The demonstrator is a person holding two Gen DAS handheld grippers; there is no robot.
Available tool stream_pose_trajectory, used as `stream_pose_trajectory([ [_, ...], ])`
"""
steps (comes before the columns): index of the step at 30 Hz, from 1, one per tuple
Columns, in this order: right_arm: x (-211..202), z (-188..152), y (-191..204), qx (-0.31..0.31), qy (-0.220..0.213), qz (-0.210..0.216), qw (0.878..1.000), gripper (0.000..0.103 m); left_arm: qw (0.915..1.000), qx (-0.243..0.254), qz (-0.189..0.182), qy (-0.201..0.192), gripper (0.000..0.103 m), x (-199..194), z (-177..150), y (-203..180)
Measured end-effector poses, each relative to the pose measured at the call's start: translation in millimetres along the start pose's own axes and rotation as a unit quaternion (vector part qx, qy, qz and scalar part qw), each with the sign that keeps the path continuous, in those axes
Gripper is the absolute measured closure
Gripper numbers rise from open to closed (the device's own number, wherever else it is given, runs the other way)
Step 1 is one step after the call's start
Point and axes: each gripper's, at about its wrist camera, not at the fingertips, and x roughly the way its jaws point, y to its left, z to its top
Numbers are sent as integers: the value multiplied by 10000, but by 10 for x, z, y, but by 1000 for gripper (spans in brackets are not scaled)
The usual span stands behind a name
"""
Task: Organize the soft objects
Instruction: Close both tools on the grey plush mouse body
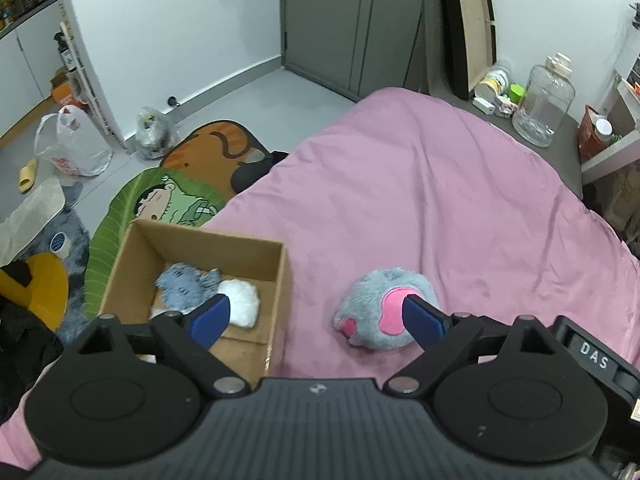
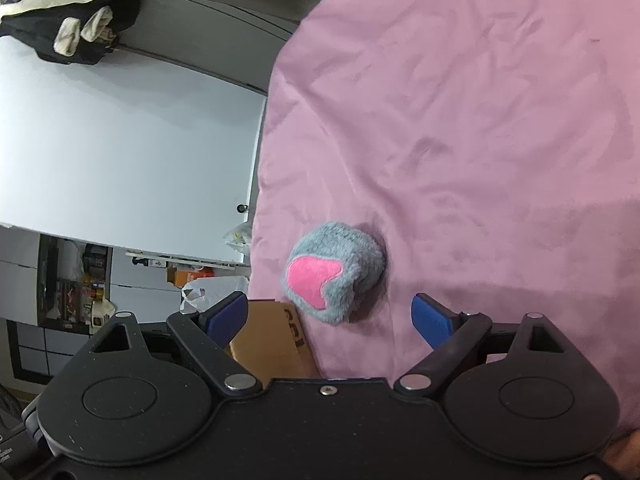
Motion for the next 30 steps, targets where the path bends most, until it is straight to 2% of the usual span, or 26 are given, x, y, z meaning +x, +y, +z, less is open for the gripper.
stream_pose_trajectory([
  [10, 246, 152, -156, 396, 108, 68, 9991, 14, 9994, 46, -278, 196, 11, 429, 88, -157],
  [14, 353, 204, -245, 656, 189, 130, 9976, 17, 9990, 46, -298, 341, 11, 590, 110, -172],
  [22, 490, 226, -276, 733, 236, 97, 9970, 22, 9979, -32, -486, 438, 11, 782, 109, -199],
  [30, 551, 239, -356, 937, 221, 32, 9954, 36, 9955, -81, -676, 658, 11, 987, 42, -227],
])
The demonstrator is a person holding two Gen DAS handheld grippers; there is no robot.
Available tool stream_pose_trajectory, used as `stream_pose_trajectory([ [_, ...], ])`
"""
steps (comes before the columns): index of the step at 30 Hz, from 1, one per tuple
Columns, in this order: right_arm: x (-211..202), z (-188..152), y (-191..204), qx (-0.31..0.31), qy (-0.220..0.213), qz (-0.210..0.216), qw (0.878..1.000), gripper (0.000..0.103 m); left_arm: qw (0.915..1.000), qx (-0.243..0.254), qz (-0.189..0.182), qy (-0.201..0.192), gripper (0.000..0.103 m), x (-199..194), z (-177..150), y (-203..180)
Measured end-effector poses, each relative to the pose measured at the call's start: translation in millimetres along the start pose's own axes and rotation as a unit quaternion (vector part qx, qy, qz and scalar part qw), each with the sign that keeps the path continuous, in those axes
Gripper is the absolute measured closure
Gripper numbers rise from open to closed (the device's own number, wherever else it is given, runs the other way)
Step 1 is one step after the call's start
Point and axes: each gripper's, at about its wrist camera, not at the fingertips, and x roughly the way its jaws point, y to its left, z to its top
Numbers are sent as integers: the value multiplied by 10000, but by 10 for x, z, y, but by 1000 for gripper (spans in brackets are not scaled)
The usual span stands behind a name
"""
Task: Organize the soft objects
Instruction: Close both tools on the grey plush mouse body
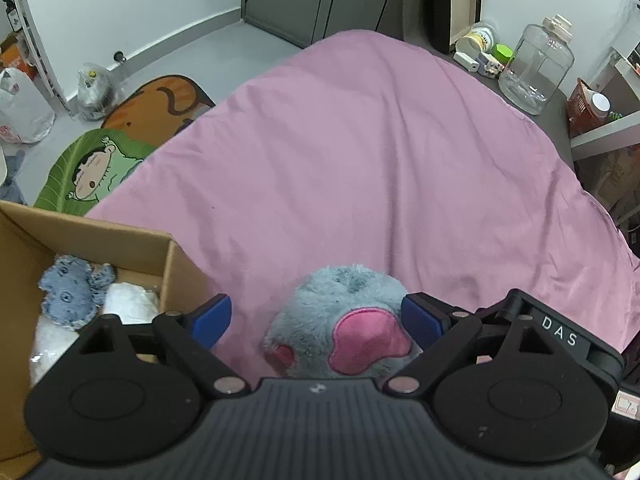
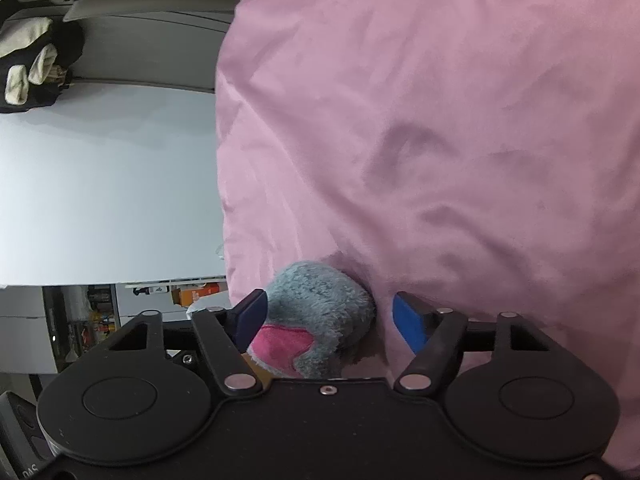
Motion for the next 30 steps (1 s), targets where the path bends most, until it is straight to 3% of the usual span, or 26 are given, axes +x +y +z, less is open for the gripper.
stream_pose_trajectory([
  [4, 27, 46, -39, 194, -5, 92, 9998, 38, 9998, -63, -165, 5, 12, 59, 11, 4],
  [12, -34, 47, -90, 330, -105, 289, 9990, 37, 9997, 142, -164, 94, 12, 135, -13, -51],
  [15, -29, 39, -78, 299, -74, 324, 9990, 38, 9998, 177, -69, 106, 17, 166, -22, -85],
  [17, -29, 37, -67, 288, -63, 330, 9990, 38, 9997, 188, -119, 93, 31, 159, -28, -97],
  [18, -30, 39, -72, 299, -45, 347, 9989, 39, 9992, 168, -321, 148, 50, 159, -24, -104],
  [27, -4, 43, -56, 369, 77, 326, 9988, 40, 9991, 174, -313, 238, 53, 162, -26, -134],
  [30, 42, 64, -12, 376, 76, 275, 9989, 37, 9994, 70, -273, 196, 45, 163, -9, -102],
])
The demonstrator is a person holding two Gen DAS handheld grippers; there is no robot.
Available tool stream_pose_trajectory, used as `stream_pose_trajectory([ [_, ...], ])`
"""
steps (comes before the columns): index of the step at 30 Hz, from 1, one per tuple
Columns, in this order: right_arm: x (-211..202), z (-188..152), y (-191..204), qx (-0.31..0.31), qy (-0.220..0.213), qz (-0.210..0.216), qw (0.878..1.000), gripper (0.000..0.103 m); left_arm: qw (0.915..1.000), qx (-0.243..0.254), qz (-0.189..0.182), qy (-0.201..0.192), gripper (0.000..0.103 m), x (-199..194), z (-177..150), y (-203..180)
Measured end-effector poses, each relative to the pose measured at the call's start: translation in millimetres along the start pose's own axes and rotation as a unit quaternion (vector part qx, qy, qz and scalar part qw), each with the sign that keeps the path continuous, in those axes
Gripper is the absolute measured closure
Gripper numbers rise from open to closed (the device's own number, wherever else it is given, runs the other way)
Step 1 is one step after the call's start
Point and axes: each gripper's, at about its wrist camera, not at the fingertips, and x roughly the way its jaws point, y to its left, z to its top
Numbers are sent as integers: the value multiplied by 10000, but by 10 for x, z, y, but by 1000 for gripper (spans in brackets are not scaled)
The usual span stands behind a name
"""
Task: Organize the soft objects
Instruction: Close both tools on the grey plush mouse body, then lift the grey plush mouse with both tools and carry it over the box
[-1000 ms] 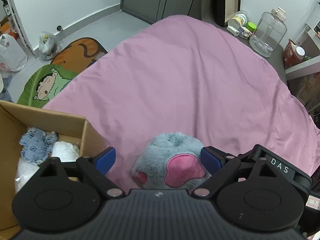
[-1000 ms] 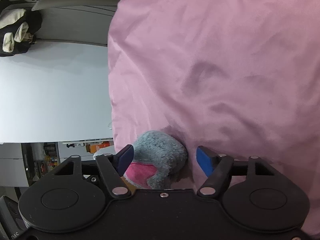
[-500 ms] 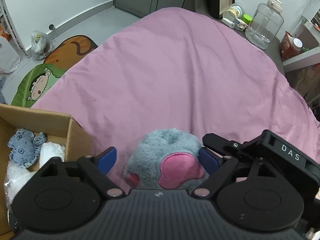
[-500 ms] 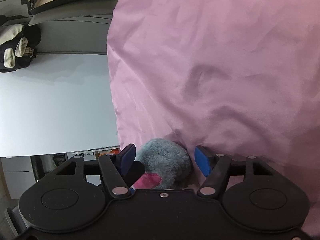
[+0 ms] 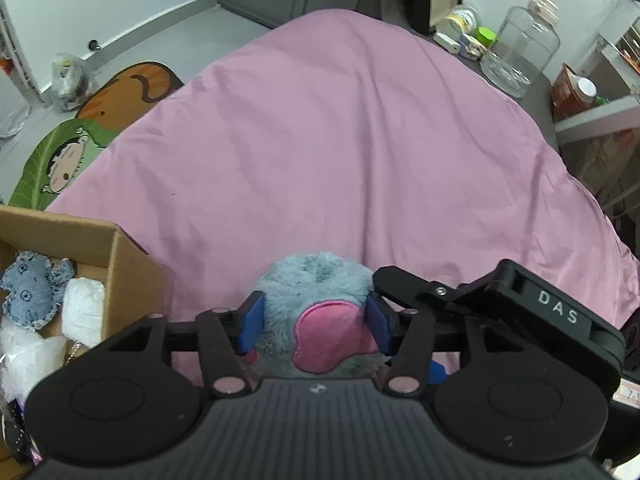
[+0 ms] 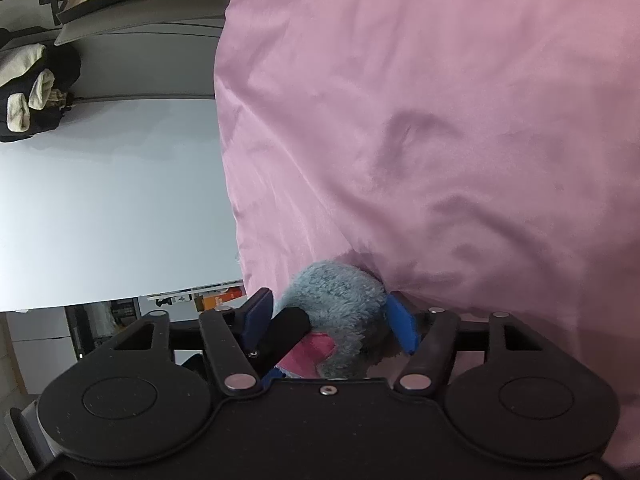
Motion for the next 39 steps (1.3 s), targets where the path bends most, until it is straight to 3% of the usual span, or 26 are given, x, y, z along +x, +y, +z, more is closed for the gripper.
stream_pose_trajectory([
  [4, 14, -4, 6, 35, -65, -8, 10000, 36, 9997, -217, 98, 87, 29, 31, 12, 51],
  [7, -32, 2, -3, 31, -241, -71, 9997, 32, 9996, -246, 77, 78, 26, 67, 15, 43],
  [9, -45, 18, -38, 100, -386, -104, 9992, 22, 9996, -267, 34, 86, 26, 107, 24, 21],
  [19, -16, 85, -166, 342, -584, -44, 9977, 22, 9986, -485, -126, 156, 21, 297, 89, 33],
  [21, -35, 87, -193, 389, -606, -3, 9974, 22, 9987, -456, -159, 140, 21, 311, 81, 20],
  [25, -70, 73, -212, 365, -588, 29, 9976, 22, 9992, -330, -222, 65, 37, 273, 71, -33],
  [28, -105, 54, -204, 382, -446, 116, 9982, 21, 9990, -357, -240, 75, 42, 211, 81, -33],
  [39, -273, -185, 123, -195, -2, 240, 9995, 21, 9983, -321, -470, -147, 44, -303, -35, 120],
])
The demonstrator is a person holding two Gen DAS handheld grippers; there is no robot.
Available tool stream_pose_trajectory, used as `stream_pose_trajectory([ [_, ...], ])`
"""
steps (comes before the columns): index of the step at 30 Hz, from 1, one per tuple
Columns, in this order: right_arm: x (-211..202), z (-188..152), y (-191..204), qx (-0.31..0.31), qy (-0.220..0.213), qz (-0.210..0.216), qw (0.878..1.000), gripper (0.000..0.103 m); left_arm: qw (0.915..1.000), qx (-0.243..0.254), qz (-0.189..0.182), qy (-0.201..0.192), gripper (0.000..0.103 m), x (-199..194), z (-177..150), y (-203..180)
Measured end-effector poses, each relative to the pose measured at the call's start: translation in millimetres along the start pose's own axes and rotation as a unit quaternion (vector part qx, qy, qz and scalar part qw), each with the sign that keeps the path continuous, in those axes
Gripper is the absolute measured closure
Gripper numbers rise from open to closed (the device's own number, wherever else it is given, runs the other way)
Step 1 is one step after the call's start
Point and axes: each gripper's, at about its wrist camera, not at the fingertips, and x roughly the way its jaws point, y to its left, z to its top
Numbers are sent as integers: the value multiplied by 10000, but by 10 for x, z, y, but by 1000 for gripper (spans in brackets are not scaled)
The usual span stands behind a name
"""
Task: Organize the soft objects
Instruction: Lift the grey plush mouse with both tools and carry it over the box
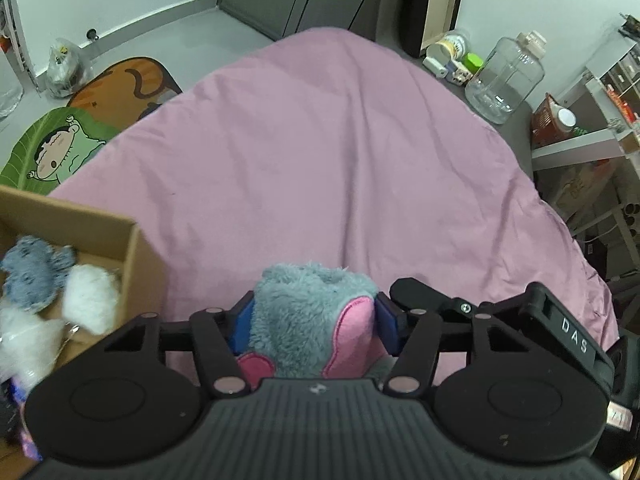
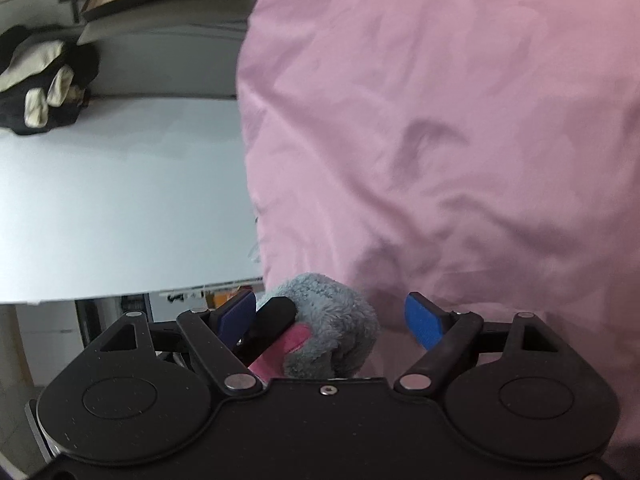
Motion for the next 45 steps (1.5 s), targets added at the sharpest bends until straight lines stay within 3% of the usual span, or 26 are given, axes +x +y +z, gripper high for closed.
stream_pose_trajectory([
  [10, -286, -285, 335, -404, 84, 27, 9991, 18, 9992, -38, -199, -339, 44, -580, -196, 166],
  [22, -449, -722, 697, -1137, 0, -114, 9935, 17, 9966, -281, -110, -771, 44, -1197, -422, 595],
  [31, -506, -1030, 882, -1644, -94, -366, 9857, 15, 9952, -404, 116, -888, 44, -1447, -536, 915],
  [45, -393, -1421, 1167, -2326, -234, -888, 9682, 11, 9935, -612, 60, -958, 43, -1656, -601, 1379],
])
